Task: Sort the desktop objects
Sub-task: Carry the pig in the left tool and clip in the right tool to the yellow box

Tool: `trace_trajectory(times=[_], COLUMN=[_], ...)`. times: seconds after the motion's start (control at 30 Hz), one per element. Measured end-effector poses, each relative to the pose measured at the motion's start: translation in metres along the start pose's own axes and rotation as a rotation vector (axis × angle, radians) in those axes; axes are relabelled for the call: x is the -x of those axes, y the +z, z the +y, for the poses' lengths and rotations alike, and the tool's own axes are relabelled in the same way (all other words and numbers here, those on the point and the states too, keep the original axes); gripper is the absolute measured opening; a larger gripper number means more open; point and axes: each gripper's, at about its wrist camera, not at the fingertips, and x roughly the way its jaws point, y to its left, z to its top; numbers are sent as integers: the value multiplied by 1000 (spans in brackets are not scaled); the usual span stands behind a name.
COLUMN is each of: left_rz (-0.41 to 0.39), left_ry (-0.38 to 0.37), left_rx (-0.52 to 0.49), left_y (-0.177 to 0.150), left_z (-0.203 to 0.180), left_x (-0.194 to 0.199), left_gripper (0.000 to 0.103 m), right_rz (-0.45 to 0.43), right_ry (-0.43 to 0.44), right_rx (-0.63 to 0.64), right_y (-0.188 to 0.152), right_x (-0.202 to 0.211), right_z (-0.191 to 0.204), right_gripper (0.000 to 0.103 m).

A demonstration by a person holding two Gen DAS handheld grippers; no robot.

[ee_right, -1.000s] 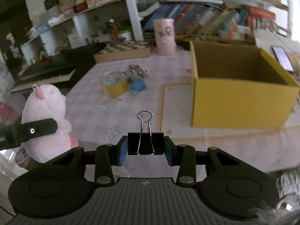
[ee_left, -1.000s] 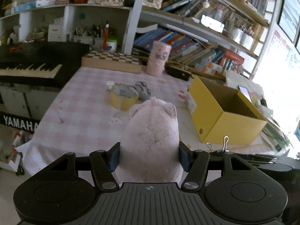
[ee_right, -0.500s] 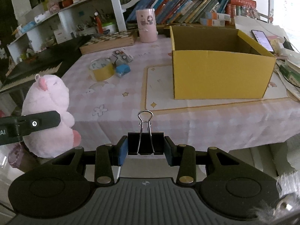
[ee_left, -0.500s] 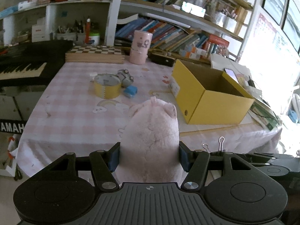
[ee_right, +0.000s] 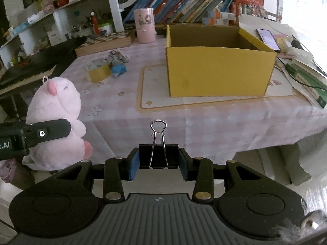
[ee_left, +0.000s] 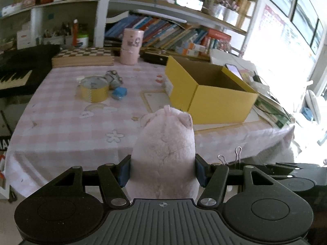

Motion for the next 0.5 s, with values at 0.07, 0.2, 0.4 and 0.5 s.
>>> trace_trajectory(times=[0.07, 0.2, 0.4, 0.5], left_rz=[1, 7, 17, 19], left_ry=[-9, -25, -36, -38], left_rx=[-15, -28, -43, -50], left_y=[0, -2, -5, -6], left_z=[-4, -9, -13, -14], left_x=[0, 0, -1, -1], left_gripper=[61, 61, 61, 61], right_rz=[0, 8, 15, 15], right_ry=[-10, -25, -33, -32], right_rx=[-13, -37, -44, -42], right_y=[-2, -5, -8, -8], right_x=[2, 5, 7, 7], right_z=[-3, -8, -9, -9], right_gripper=[37, 37, 37, 37])
